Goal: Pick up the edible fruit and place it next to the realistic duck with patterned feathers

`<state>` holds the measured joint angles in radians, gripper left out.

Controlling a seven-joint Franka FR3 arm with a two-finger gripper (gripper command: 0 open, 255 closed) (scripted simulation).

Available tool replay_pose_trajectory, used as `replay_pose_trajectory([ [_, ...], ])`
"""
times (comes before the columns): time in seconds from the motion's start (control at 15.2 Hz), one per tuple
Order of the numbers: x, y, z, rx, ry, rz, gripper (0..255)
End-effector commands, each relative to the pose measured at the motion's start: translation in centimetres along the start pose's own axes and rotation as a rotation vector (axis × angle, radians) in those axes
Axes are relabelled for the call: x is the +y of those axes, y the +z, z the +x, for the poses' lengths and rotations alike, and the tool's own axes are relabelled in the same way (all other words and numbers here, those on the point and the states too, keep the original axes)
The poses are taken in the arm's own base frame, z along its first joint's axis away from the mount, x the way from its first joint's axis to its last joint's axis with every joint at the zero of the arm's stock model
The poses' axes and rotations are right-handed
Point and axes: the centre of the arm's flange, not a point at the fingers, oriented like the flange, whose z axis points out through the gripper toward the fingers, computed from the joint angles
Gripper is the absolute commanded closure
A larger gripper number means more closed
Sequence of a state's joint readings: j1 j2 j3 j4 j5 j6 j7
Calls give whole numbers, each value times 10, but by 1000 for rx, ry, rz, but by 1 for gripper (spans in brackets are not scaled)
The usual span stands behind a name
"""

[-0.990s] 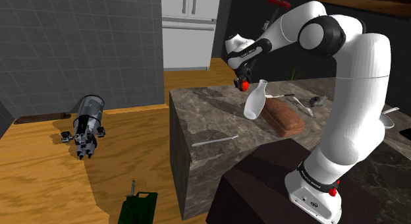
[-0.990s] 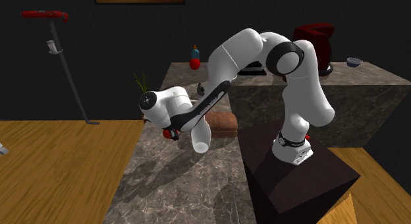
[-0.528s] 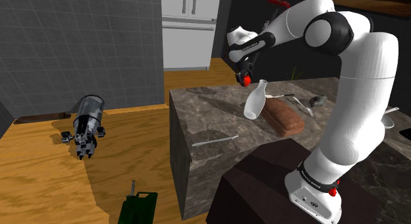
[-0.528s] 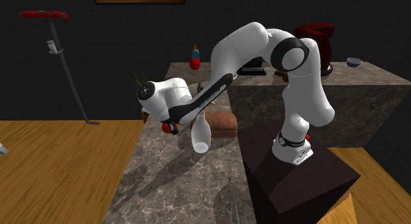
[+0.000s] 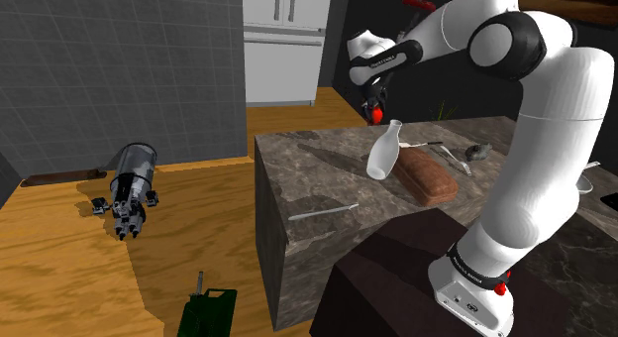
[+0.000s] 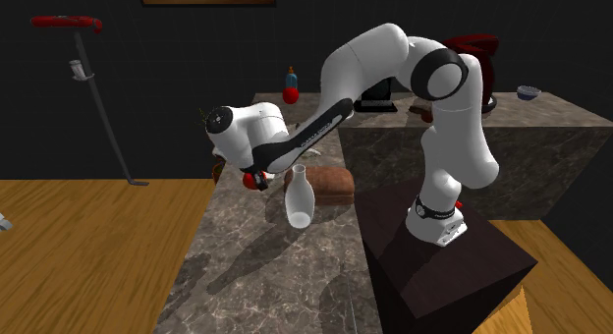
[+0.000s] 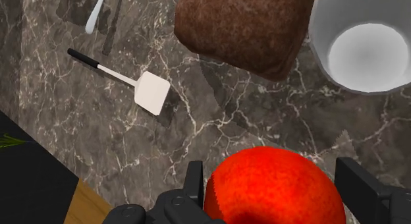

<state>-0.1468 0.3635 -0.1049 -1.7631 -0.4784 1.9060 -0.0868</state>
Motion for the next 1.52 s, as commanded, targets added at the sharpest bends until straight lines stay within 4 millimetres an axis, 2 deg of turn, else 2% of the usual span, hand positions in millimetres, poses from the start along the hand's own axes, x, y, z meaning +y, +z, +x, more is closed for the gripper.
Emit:
replay_pose_trajectory([
  [0.0,15,11,-16,0,0,0,255],
  [1.45,186,152,-203,0,0,0,255],
])
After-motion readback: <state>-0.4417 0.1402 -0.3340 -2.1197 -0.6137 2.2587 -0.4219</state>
